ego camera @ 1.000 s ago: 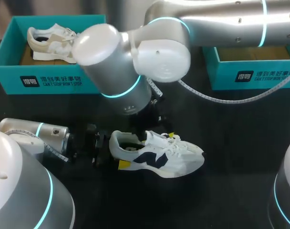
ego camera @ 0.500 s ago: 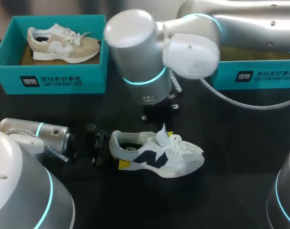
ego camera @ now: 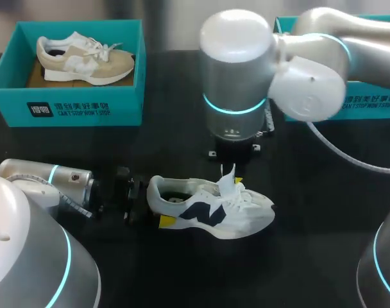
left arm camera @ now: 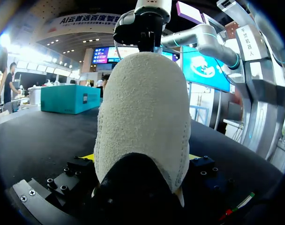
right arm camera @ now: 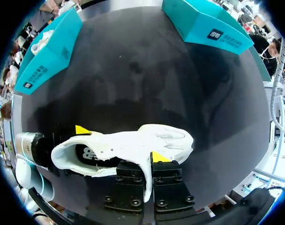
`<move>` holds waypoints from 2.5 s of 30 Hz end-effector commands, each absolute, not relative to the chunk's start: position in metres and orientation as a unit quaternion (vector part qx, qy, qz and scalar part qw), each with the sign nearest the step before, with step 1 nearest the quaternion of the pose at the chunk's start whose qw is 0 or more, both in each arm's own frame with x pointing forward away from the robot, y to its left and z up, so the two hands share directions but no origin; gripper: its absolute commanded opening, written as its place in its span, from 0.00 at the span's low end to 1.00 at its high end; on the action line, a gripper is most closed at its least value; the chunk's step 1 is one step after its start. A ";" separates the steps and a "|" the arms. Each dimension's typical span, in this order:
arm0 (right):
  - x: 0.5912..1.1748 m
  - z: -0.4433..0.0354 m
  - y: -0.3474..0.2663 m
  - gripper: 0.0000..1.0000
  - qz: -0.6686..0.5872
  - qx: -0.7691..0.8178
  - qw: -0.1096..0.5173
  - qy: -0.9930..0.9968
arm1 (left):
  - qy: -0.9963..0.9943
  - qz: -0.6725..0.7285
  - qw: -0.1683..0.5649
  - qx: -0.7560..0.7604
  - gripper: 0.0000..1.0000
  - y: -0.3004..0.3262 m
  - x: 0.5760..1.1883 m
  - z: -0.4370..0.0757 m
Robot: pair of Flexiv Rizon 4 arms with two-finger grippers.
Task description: Take the shoe out of the shoebox, open the shoe tongue, remove and reinsert the insole, then place the shoe into the shoebox
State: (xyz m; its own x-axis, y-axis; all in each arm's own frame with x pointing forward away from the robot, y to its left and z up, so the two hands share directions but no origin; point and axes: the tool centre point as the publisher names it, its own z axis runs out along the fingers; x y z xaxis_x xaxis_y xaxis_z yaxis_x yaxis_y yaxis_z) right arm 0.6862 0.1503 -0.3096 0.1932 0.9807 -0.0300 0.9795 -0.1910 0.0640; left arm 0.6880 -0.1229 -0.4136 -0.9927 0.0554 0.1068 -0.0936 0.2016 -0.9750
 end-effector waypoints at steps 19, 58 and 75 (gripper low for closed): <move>0.648 -0.322 0.087 0.00 0.163 0.762 -0.014 0.626 | -0.774 0.631 0.059 0.013 0.00 -0.123 0.689 -0.414; 0.670 -0.376 0.038 0.43 0.191 0.741 -0.106 0.635 | -0.774 0.631 0.059 0.013 0.00 -0.123 0.689 -0.414; 0.685 -0.267 -0.005 0.49 0.064 0.737 0.031 0.672 | -0.774 0.631 0.059 0.013 0.00 -0.123 0.689 -0.414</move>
State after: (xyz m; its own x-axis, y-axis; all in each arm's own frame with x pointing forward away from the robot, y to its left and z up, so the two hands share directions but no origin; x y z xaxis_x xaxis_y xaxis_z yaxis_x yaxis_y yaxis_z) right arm 0.6877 0.0039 -0.3232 0.0745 0.9676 0.2412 0.9841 -0.1105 0.1393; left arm 0.6886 -0.1234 -0.4135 -0.9927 0.0555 0.1073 -0.0940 0.2027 -0.9747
